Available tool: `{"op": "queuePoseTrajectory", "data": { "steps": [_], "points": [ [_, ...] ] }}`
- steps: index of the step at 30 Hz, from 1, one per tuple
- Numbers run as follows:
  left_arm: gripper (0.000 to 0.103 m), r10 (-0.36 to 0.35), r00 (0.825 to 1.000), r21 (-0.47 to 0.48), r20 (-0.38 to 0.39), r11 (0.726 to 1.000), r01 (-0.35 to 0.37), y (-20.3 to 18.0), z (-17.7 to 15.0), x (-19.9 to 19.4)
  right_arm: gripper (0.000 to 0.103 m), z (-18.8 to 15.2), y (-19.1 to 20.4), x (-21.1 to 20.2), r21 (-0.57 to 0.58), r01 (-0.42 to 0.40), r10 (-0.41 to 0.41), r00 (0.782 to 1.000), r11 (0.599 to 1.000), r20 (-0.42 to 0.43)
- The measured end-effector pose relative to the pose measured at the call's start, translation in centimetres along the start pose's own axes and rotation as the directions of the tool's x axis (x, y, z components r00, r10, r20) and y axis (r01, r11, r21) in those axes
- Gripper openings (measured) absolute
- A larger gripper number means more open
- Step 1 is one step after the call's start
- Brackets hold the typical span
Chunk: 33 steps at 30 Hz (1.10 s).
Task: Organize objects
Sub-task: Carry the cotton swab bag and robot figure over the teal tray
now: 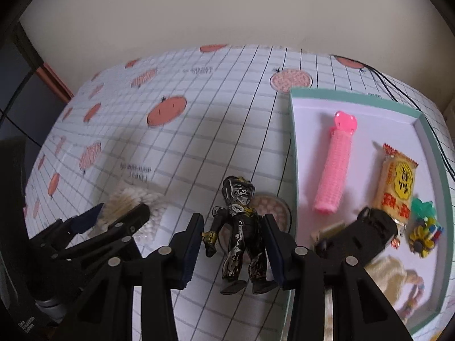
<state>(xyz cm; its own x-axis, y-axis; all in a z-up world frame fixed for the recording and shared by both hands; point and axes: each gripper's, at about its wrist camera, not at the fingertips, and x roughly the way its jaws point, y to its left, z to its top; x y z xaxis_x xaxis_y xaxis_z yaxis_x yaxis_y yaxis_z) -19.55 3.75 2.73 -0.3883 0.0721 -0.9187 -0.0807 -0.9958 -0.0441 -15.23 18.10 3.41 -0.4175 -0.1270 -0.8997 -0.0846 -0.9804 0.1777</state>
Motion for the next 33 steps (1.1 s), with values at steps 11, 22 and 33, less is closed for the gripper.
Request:
{"op": "queuePoseTrajectory", "data": {
  "steps": [11, 22, 33],
  "points": [
    [0.066, -0.019, 0.998, -0.018, -0.053, 1.000, 0.018, 1.1, -2.0, -0.7, 0.045, -2.6, 1.8, 0.9, -0.092, 0.081, -0.090, 0.991, 0.992, -0.098],
    [0.069, -0.051, 0.995, -0.041, -0.082, 0.998, 0.048, 1.6, -2.1, -0.4, 0.047, -2.3, 2.0, 1.3, -0.122, 0.112, -0.123, 0.988, 0.986, -0.093],
    [0.076, -0.079, 0.991, -0.068, -0.104, 0.995, 0.072, 2.0, -2.1, 0.4, 0.045, -2.2, 2.4, 1.4, -0.152, 0.125, -0.139, 0.987, 0.980, -0.083]
  ]
}}
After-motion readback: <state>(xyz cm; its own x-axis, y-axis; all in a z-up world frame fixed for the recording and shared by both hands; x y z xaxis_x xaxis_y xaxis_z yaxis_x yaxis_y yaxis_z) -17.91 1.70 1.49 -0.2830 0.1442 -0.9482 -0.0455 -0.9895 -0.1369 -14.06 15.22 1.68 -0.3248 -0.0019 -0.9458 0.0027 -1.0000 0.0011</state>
